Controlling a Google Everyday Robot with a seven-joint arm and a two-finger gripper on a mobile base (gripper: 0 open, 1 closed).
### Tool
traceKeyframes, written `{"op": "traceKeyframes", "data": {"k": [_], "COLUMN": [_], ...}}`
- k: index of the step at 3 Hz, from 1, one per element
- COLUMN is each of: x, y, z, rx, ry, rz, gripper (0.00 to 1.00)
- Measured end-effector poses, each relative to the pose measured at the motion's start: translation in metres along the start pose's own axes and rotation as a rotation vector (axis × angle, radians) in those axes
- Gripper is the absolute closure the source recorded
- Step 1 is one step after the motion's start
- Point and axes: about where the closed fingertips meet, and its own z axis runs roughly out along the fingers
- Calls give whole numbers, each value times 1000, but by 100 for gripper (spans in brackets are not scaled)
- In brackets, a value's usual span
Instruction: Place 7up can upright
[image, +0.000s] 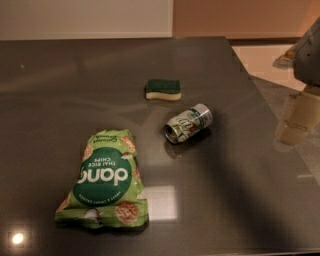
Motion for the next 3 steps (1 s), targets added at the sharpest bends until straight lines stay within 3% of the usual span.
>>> {"op": "traceKeyframes", "data": {"k": [2, 3], "x": [-3, -21], "y": [-4, -15], "z": [1, 18], "rx": [-2, -35], "ry": [-3, -26], "rz": [-17, -94], "gripper": [0, 0]}}
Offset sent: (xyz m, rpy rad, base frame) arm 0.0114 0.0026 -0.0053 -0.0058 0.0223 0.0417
